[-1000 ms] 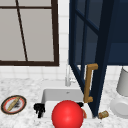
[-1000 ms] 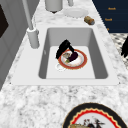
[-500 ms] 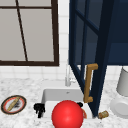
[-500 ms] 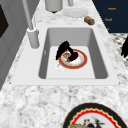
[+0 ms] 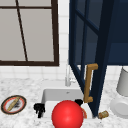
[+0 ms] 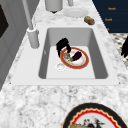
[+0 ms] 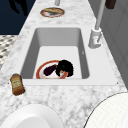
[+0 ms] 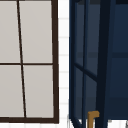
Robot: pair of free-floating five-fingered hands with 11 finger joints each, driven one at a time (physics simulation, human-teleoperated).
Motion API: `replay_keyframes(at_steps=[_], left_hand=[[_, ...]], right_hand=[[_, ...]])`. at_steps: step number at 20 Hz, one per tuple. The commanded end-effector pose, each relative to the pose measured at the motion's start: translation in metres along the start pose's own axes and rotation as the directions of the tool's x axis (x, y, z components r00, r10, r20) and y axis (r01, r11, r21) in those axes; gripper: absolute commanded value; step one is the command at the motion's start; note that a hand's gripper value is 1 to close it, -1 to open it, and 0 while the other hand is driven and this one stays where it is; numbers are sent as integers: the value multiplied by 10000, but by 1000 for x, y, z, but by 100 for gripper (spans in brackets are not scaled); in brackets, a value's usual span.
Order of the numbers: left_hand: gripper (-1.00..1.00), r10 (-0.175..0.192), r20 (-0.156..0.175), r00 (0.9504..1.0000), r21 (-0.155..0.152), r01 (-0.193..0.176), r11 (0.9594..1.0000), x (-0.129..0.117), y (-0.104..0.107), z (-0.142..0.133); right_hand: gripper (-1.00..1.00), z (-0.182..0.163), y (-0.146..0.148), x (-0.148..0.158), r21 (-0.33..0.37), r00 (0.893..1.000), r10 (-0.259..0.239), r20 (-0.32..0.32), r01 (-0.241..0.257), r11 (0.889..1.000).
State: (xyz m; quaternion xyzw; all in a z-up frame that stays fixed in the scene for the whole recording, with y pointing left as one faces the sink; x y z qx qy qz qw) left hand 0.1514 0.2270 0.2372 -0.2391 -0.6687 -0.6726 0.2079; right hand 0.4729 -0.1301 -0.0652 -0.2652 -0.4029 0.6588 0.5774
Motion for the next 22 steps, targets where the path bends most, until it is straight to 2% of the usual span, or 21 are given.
replay_keyframes(at_steps=[1, 2, 3, 4, 8, 11, 12, 14, 16, 22], left_hand=[[0, 0, 0, 10000, 0, 0, 10000, 0, 0, 0], [0, 0, 0, 10000, 0, 0, 10000, 0, 0, 0], [0, 0, 0, 10000, 0, 0, 10000, 0, 0, 0], [0, 0, 0, 10000, 0, 0, 10000, 0, 0, 0], [0, 0, 0, 10000, 0, 0, 10000, 0, 0, 0], [0, 0, 0, 10000, 0, 0, 10000, 0, 0, 0], [0, 0, 0, 10000, 0, 0, 10000, 0, 0, 0], [0, 0, 0, 10000, 0, 0, 10000, 0, 0, 0], [0, 0, 0, 10000, 0, 0, 10000, 0, 0, 0], [0, 0, 0, 10000, 0, 0, 10000, 0, 0, 0]], right_hand=[[100, 4, 4, 1, -204, 9997, -34, -224, 29, 9998], [100, 3, -1, 0, -271, 9996, -212, -195, 206, 9994], [-100, 0, -5, -3, -159, 9989, -411, -221, 408, 9990], [-100, 1, -7, -3, -98, 9982, -537, -271, 535, 9985], [-100, -13, -10, -4, -160, 9998, -221, -35, 220, 9996], [-100, -9, -10, -6, -1003, 9995, -118, -295, 88, 9949], [-100, -2, -13, -7, -1276, 9997, -56, -223, 27, 9918], [-100, 18, 2, 3, -1192, 9996, 290, -55, -294, 9924], [-100, 32, 6, 6, -1175, 9995, 322, -52, -325, 9925], [-100, 61, 20, 26, -1372, 9960, 888, 3, -879, 9866]])
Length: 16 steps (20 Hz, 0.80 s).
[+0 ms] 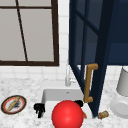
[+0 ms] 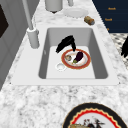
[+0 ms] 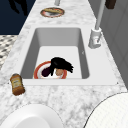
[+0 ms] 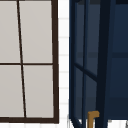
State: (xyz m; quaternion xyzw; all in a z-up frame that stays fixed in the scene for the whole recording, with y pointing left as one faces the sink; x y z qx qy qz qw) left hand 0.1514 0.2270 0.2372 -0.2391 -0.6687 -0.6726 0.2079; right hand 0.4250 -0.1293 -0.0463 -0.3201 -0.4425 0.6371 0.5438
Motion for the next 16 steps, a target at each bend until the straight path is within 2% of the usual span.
replay_keyframes(at_steps=[1, 2, 4, 6, 10, 13, 15, 16], left_hand=[[0, 0, 0, 10000, 0, 0, 10000, 0, 0, 0], [0, 0, 0, 10000, 0, 0, 10000, 0, 0, 0], [0, 0, 0, 10000, 0, 0, 10000, 0, 0, 0], [0, 0, 0, 10000, 0, 0, 10000, 0, 0, 0], [0, 0, 0, 10000, 0, 0, 10000, 0, 0, 0], [0, 0, 0, 10000, 0, 0, 10000, 0, 0, 0], [0, 0, 0, 10000, 0, 0, 10000, 0, 0, 0], [0, 0, 0, 10000, 0, 0, 10000, 0, 0, 0]], right_hand=[[-100, 12, 7, 21, 165, 9978, 577, 317, -583, 9982], [-100, 5, 4, 23, 228, 9969, 667, 414, -677, 9974], [-100, -2, 1, 10, 303, 9996, 176, 243, -183, 9994], [-100, -5, 7, 11, 414, 9993, 5, 374, -20, 9991], [-100, -3, 20, 13, 176, 9983, 29, 584, -39, 9998], [-100, 13, 34, 16, -128, 9985, 34, 539, -27, 9999], [-100, 17, 35, 20, -78, 9988, 40, 486, -36, 10000], [-100, 7, 29, 22, 27, 9990, 209, 399, -210, 9998]])
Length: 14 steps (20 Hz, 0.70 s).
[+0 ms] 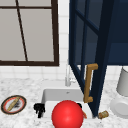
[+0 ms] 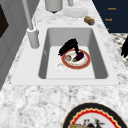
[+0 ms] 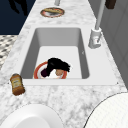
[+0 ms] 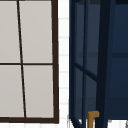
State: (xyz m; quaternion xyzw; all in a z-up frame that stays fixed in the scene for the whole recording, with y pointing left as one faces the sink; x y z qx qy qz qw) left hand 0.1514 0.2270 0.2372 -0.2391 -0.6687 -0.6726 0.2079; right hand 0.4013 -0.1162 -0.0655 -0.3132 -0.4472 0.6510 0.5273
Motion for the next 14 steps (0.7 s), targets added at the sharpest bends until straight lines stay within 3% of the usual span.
replay_keyframes(at_steps=[1, 5, 9, 12, 14], left_hand=[[0, 0, 0, 10000, 0, 0, 10000, 0, 0, 0], [0, 0, 0, 10000, 0, 0, 10000, 0, 0, 0], [0, 0, 0, 10000, 0, 0, 10000, 0, 0, 0], [0, 0, 0, 10000, 0, 0, 10000, 0, 0, 0], [0, 0, 0, 10000, 0, 0, 10000, 0, 0, 0]], right_hand=[[-100, -5, -1, 6, 245, 10000, 51, -39, -50, 9997], [-100, -18, -2, 6, 644, 9995, 310, -90, -304, 9975], [-100, -14, 10, 23, 879, 9960, 760, 464, -798, 9929], [-100, -15, 9, 28, 1349, 9907, 1194, 649, -1273, 9826], [-100, -17, 12, 21, 1377, 9919, 1217, 376, -1257, 9825]])
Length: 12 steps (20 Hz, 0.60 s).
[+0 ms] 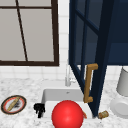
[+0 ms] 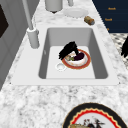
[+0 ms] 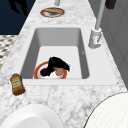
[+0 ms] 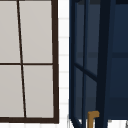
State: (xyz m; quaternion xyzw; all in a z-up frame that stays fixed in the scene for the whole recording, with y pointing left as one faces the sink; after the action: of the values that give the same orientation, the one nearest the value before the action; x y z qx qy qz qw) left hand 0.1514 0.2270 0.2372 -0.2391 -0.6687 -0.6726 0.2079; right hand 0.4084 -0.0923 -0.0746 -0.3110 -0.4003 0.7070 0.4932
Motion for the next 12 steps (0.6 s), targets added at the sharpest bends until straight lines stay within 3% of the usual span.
replay_keyframes(at_steps=[1, 2, 3, 12], left_hand=[[0, 0, 0, 10000, 0, 0, 10000, 0, 0, 0], [0, 0, 0, 10000, 0, 0, 10000, 0, 0, 0], [0, 0, 0, 10000, 0, 0, 10000, 0, 0, 0], [0, 0, 0, 10000, 0, 0, 10000, 0, 0, 0]], right_hand=[[-100, -4, 7, 1, 405, 10000, -34, 74, 31, 9992], [100, -4, 6, 1, 407, 9999, 21, 114, -25, 9992], [100, -5, 3, 2, 473, 9982, 567, 198, -576, 9972], [100, -9, -3, -1, -45, 9993, 364, 130, -364, 9993]])
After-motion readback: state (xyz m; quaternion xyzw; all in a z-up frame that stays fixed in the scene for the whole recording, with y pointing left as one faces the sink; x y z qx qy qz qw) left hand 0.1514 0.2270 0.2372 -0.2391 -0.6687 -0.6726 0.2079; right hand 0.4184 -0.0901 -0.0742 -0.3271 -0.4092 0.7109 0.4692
